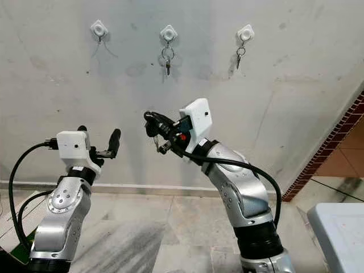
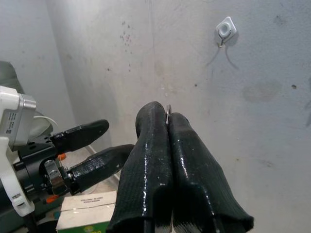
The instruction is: Hang keys on a hook
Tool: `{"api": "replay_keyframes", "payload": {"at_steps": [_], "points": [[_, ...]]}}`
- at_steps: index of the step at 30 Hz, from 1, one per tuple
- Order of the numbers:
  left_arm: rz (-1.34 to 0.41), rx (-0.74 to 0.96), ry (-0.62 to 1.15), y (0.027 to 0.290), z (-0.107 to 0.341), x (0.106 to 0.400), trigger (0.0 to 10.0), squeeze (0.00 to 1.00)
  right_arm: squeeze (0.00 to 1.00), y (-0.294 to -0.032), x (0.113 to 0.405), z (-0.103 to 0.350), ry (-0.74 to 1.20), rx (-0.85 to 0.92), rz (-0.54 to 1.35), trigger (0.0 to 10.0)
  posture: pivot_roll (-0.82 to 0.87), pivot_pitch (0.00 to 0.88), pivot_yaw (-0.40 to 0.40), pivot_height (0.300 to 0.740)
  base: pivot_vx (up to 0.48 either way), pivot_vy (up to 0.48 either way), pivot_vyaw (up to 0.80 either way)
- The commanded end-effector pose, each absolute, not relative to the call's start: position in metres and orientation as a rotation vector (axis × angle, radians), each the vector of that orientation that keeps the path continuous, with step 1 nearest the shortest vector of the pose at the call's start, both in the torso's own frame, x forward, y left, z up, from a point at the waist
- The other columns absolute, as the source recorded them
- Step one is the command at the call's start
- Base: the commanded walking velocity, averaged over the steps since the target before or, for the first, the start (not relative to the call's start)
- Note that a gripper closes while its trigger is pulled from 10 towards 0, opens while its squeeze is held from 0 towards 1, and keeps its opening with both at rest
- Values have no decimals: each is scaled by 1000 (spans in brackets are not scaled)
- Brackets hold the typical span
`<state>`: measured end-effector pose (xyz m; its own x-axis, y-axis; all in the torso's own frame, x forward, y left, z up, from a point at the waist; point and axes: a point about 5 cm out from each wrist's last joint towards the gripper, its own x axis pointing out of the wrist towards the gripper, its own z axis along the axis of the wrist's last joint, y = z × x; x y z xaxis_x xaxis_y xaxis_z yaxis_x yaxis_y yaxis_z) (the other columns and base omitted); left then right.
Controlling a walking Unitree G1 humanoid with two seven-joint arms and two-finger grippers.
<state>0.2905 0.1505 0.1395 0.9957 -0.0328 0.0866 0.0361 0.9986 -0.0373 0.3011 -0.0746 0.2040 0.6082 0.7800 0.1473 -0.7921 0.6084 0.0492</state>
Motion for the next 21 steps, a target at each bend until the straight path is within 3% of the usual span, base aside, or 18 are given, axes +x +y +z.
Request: {"api": "replay_keyframes", "payload": {"at_steps": [1,12,21], "points": [[-29,-51,-91,152,144,295,10000,0,0,-74,301,209,-140,94,908,10000,11,2,39,740,0,0,0],[-23,-59,-85,150,143,297,10000,0,0,-76,301,209,-140,71,899,10000,2,1,36,740,0,245,0],[-20,-65,-78,149,143,297,10000,0,0,-79,304,211,-144,56,875,10000,-2,12,38,740,0,429,0]]}}
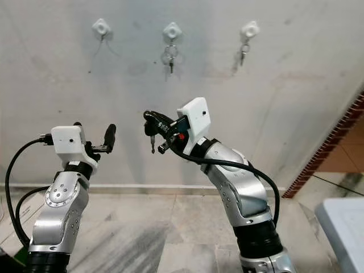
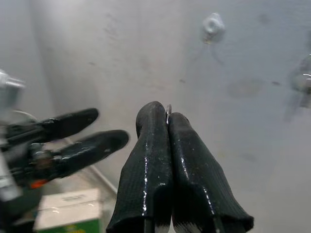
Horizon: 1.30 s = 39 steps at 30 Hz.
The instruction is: Hang keys on a hook
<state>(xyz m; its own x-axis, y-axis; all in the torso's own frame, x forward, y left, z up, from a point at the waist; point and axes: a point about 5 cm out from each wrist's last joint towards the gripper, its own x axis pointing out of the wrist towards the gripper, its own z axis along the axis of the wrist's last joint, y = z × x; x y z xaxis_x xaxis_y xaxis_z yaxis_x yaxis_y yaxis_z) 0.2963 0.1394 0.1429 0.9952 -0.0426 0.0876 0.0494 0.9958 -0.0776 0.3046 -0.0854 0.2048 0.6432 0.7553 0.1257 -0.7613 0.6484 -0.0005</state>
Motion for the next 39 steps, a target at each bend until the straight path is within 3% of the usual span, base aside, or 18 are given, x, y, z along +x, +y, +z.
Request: {"api": "replay_keyframes", "payload": {"at_steps": [1,14,34,39], "points": [[-20,-65,-77,149,142,297,10000,0,0,-80,305,211,-144,55,872,10000,-3,12,40,740,0,480,0],[-31,-60,-70,147,142,299,10000,0,0,-82,306,211,-148,48,846,10000,-6,18,49,740,0,480,0],[-97,-55,-82,135,143,300,10000,0,0,-83,309,212,-165,23,828,10000,-11,18,50,740,0,0,-6],[-117,-55,-80,132,143,300,10000,0,0,-83,309,212,-163,16,830,10000,-13,22,47,740,0,0,800]]}}
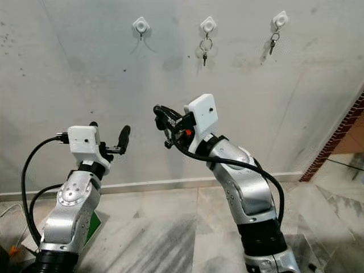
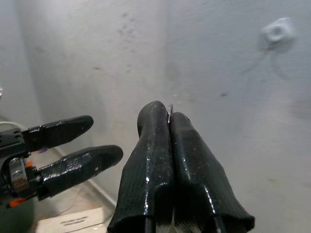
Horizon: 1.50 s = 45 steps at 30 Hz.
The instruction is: Hang keys on a hook
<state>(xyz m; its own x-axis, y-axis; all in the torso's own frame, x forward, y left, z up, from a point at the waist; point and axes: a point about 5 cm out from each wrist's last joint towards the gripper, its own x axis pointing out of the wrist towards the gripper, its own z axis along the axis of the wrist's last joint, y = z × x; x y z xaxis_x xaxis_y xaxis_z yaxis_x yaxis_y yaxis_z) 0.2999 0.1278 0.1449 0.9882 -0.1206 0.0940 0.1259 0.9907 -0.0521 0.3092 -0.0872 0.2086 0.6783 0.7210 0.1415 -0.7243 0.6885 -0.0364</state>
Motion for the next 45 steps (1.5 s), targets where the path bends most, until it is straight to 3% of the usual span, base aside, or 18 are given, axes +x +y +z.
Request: {"api": "replay_keyframes", "payload": {"at_steps": [1,10,27,45], "points": [[-117,-57,-80,132,143,299,10000,0,0,-83,309,212,-164,16,830,10000,-13,22,47,740,0,0,800],[-134,-67,-75,129,142,299,10000,0,0,-83,309,212,-169,16,821,10000,-17,21,49,740,0,0,781],[-164,-82,-79,133,141,293,10000,0,0,-98,297,198,-155,-44,731,10000,-14,10,46,740,0,0,0],[-163,-89,-83,134,140,291,10000,0,0,-93,292,198,-171,-90,744,10000,-17,5,42,740,291,0,0]]}}
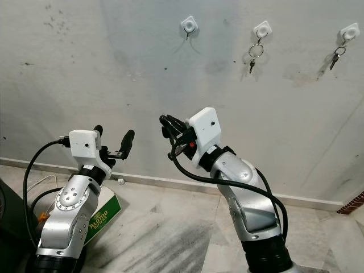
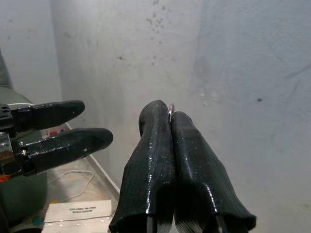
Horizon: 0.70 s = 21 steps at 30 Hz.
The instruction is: Hang keys on a hook
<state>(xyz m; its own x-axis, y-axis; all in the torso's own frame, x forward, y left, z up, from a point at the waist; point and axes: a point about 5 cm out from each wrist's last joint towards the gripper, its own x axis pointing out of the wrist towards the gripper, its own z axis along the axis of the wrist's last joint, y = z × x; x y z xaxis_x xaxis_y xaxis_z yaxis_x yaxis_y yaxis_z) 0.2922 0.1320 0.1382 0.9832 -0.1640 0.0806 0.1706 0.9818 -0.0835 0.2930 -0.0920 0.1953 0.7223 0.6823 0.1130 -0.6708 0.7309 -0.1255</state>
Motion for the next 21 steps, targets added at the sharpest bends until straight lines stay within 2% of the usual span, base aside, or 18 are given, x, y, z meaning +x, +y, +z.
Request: {"api": "replay_keyframes", "payload": {"at_steps": [1,21], "points": [[-164,-90,-83,134,140,291,10000,0,0,-93,292,198,-172,-90,743,10000,-18,4,41,740,337,0,0],[-162,-96,-83,133,139,290,10000,0,0,-92,288,196,-179,-121,736,10000,-21,3,35,740,350,0,0]]}}
